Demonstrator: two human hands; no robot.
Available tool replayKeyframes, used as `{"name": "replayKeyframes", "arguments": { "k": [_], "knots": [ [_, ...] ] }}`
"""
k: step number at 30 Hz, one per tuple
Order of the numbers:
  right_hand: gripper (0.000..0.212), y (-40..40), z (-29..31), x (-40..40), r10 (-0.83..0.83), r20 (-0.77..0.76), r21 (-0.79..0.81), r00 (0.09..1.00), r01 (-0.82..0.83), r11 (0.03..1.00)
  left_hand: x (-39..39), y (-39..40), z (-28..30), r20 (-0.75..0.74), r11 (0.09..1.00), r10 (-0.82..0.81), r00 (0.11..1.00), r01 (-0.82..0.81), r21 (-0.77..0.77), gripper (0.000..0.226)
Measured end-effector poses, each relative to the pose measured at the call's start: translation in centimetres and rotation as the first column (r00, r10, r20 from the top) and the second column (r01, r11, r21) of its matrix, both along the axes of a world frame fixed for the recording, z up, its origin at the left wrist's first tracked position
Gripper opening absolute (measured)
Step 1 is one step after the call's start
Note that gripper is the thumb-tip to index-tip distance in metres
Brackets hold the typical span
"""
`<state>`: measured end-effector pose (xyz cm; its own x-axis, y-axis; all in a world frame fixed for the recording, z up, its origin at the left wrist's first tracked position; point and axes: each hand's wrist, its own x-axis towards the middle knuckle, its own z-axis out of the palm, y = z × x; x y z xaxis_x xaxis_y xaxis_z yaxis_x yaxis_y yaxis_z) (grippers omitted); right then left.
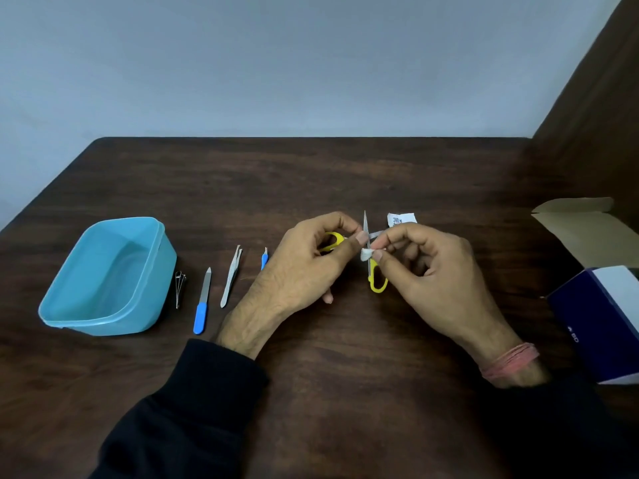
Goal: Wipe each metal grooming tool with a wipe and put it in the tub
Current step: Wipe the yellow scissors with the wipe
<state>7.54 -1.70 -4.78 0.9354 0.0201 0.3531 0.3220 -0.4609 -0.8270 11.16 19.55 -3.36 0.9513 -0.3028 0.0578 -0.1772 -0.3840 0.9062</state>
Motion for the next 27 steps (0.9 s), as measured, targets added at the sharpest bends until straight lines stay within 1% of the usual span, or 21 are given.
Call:
{"name": "replayKeyframes", "arguments": {
  "k": [4, 6, 9, 11, 13, 16, 18, 22, 24, 27],
  "knots": [
    [0.014, 0.2, 0.6, -0.5, -0.158, 0.124, -0.023, 0.98, 0.162, 0.987, 0.0, 0.0, 0.1, 0.02, 0.999, -0.011, 1.0, 0.01, 0.035, 0.011],
    [0.013, 0.0, 0.8, -0.4, -0.197, 0.161, -0.035, 0.967, 0.205, 0.978, -0.1, -0.1, 0.1, 0.017, 0.999, -0.012, 1.0, 0.011, 0.04, 0.011],
    [0.014, 0.1, 0.6, -0.2, -0.141, 0.145, -0.118, 0.979, 0.159, 0.98, 0.0, 0.0, -0.1, 0.024, 0.999, -0.034, 0.999, 0.033, 0.043, 0.011],
    [0.012, 0.1, 0.4, -0.1, -0.106, 0.127, -0.135, 0.986, 0.123, 0.983, 0.0, 0.1, -0.2, 0.022, 0.998, -0.049, 0.999, 0.048, 0.038, 0.011],
    [0.006, 0.0, 0.4, 0.0, -0.104, 0.116, -0.094, 0.988, 0.115, 0.989, 0.0, 0.2, -0.2, 0.019, 0.998, -0.059, 0.998, 0.059, 0.025, 0.01],
    [0.007, -0.3, 0.2, 0.2, -0.069, 0.098, -0.015, 0.993, 0.071, 0.997, -0.1, 0.2, -0.1, 0.025, 0.997, -0.072, 0.997, 0.072, 0.01, 0.007],
    [0.002, -0.4, -0.1, 0.4, -0.033, 0.063, 0.02, 0.997, 0.031, 0.999, -0.2, 0.3, 0.0, 0.031, 0.997, -0.082, 0.996, 0.082, -0.002, 0.005],
    [0.003, -0.6, -0.3, 0.5, -0.06, 0.056, 0.026, 0.997, 0.059, 0.998, -0.6, 0.0, 0.1, 0.033, 0.994, -0.111, 0.993, 0.111, 0.019, 0.013],
    [0.006, -0.3, -0.2, 0.2, -0.053, 0.089, -0.018, 0.995, 0.055, 0.998, -0.6, -0.1, 0.1, 0.016, 0.995, -0.095, 0.995, 0.095, 0.008, 0.011],
    [0.014, 0.1, 0.1, -0.5, -0.015, 0.223, -0.191, 0.975, 0.059, 0.98, -0.5, 0.1, 0.1, -0.012, 0.997, -0.065, 0.998, 0.064, -0.043, 0.011]
  ]
}}
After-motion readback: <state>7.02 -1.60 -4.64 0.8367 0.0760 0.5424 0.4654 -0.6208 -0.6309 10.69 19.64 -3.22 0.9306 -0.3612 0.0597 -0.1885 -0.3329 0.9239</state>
